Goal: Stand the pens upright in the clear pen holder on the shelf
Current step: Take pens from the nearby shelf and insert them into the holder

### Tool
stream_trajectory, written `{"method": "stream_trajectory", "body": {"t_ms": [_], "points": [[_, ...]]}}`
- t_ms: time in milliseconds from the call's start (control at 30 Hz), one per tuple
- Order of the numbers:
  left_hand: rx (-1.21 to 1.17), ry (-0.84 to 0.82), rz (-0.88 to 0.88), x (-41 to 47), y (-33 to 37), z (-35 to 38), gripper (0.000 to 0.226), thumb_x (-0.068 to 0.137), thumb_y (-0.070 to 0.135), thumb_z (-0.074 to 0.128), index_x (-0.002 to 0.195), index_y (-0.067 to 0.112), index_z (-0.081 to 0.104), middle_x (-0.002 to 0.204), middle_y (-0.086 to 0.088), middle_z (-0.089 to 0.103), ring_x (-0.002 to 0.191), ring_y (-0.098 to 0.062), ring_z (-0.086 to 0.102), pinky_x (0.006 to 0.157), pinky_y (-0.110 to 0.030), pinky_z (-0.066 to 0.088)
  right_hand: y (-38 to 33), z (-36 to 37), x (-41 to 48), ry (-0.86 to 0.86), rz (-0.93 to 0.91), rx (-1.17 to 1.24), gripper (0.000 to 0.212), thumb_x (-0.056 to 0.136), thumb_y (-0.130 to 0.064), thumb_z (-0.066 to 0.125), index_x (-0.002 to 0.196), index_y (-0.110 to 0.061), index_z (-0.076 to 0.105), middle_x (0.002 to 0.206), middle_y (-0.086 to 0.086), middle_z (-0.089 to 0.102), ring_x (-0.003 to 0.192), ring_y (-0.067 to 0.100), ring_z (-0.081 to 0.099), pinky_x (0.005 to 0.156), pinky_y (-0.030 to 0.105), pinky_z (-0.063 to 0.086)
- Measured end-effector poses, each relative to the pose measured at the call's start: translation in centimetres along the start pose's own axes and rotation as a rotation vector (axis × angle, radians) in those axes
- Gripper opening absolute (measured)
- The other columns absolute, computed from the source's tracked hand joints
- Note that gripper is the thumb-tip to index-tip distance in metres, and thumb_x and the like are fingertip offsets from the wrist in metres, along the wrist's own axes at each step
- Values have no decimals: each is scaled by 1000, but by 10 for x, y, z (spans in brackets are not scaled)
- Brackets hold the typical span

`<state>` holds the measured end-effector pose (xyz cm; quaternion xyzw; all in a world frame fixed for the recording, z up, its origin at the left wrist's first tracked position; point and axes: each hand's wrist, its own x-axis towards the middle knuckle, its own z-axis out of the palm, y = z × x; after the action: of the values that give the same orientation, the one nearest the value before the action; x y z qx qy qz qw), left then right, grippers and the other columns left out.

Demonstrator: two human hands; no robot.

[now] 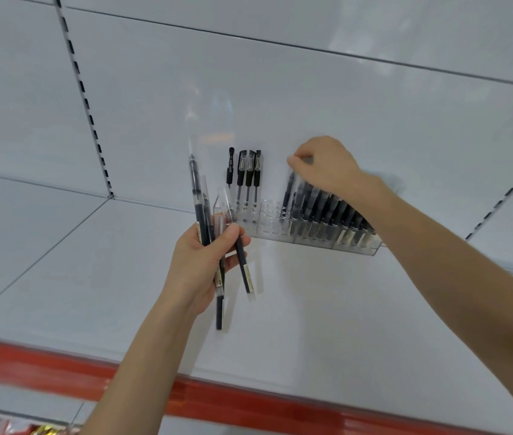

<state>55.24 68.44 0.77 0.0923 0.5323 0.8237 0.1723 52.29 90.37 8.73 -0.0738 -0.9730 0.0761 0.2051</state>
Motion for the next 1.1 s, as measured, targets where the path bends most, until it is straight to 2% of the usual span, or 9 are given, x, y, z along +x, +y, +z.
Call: {"method": "stream_trajectory", "body": {"t_ms": [133, 200, 267, 367, 467, 633, 767, 933, 1100], "points": [[-4, -30, 5, -3, 1, 1, 5, 88, 4, 56, 89, 7, 60, 77, -6, 67, 67, -12, 69, 66, -27, 59, -6, -2, -17, 163, -39, 107, 38, 94, -23, 41, 77, 5, 61, 82, 19, 65, 81, 28, 57, 78, 34, 46], [-8, -55, 12, -3, 2, 3, 5, 87, 4, 57, 87, 7, 61, 73, -4, 69, 68, -14, 70, 66, -27, 59, -18, -6, -36, 210, -25, 329, 30, 93, -23, 48, 80, -2, 66, 80, 6, 67, 74, 14, 59, 70, 12, 45], [3, -83, 15, -4, 1, 5, 5, 86, 4, 58, 89, 7, 60, 71, -2, 72, 69, -15, 71, 64, -25, 59, -34, -11, -56, 110, 4, 524, 19, 89, -27, 56, 86, -14, 69, 79, -9, 66, 72, -2, 59, 69, 4, 45], [48, -146, 2, -5, -1, 11, 8, 86, 5, 59, 93, 9, 59, 72, -1, 74, 69, -14, 71, 61, -23, 58, -49, -12, -73, -59, 23, 704, 13, 82, -31, 64, 91, -22, 66, 80, -14, 66, 74, 0, 64, 69, 12, 51], [90, -196, -1, -7, -4, 16, 9, 87, 7, 57, 95, 9, 60, 77, -3, 75, 73, -16, 72, 61, -23, 57, -53, -9, -77, -98, 34, 780, 10, 80, -20, 68, 90, -17, 67, 73, -10, 67, 65, 3, 64, 63, 16, 53], [72, -105, -26, -4, -5, 11, 14, 93, 20, 51, 98, 9, 59, 89, -9, 70, 77, -17, 72, 71, -30, 59, -29, -28, -56, 208, 164, 923, 9, 82, -9, 66, 85, -17, 65, 74, -4, 67, 62, 4, 65, 67, 19, 56], [137, 7, -3, -1, -5, 2, 16, 93, 30, 49, 97, 22, 63, 75, -1, 60, 67, -12, 63, 70, -29, 56, -8, -25, -30, 436, 149, 722, 7, 82, -8, 65, 87, -10, 67, 75, -2, 65, 68, 8, 64, 72, 25, 55], [134, 27, 1, 1, -4, -3, 16, 93, 24, 52, 103, 16, 63, 64, 2, 47, 54, -8, 46, 52, -17, 48, -3, -7, -18, 403, 78, 553, 12, 84, -10, 63, 93, -6, 69, 84, -1, 63, 66, -2, 57, 74, 16, 50], [126, 23, 11, 2, -5, -6, 26, 90, 22, 58, 108, 5, 60, 68, 2, 59, 56, -7, 53, 56, -17, 51, -1, -9, -13, 398, 21, 461, 16, 85, -10, 62, 97, -4, 68, 90, -1, 61, 68, 1, 54, 73, 11, 45]]}}
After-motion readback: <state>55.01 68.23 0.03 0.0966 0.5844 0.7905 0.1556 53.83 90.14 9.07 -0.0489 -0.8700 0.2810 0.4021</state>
